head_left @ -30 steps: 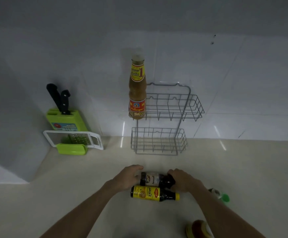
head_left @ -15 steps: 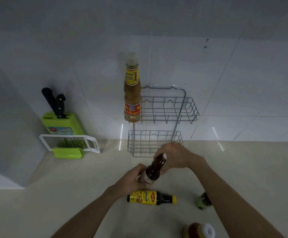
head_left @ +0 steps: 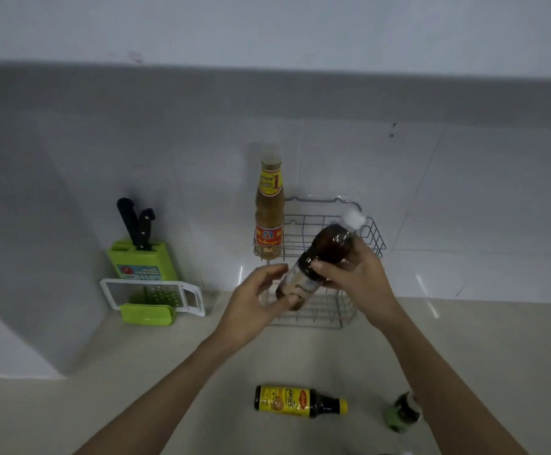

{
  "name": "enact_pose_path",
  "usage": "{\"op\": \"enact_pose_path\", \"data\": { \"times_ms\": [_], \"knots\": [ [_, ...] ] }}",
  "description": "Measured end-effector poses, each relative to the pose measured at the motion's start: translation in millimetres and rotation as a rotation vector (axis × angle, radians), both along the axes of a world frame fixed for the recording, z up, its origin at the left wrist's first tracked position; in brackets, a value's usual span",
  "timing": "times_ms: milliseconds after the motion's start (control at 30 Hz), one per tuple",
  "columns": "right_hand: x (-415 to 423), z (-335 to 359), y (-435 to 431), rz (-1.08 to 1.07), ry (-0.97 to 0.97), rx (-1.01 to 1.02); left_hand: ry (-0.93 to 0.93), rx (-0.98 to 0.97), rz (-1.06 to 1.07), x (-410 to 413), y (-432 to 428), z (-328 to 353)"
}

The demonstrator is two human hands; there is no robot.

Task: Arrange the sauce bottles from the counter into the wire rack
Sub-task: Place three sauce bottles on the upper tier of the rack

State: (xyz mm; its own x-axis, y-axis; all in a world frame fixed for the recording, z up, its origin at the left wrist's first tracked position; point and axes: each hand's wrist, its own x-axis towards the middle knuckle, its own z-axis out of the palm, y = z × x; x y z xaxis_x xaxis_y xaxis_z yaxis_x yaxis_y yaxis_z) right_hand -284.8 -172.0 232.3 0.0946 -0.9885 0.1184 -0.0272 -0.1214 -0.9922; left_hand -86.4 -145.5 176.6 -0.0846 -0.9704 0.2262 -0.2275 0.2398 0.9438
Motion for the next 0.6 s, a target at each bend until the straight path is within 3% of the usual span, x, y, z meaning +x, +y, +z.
{"op": "enact_pose_path", "data": {
  "times_ms": [133,300,467,600],
  "knots": [
    [-1.5,44.6,-27.1,-0.124,0.031,-0.219,0.061,-0.054,0.161,12.6,-19.6,32.1],
    [14.7,51.9,-61.4,-0.22,0.263,-0.337,-0.037,0.184,0.12,10.9,-41.7,60.0],
    [27.0,40.4,-86.0,-0.061,0.463,-0.301,-0.065,0.227,0.05,2.4,-46.3,60.3],
    [29.8,26.8,-94.6,0.036,0.515,-0.249,-0.113,0.22,0.063,6.4,-49.8,55.0]
  ]
}}
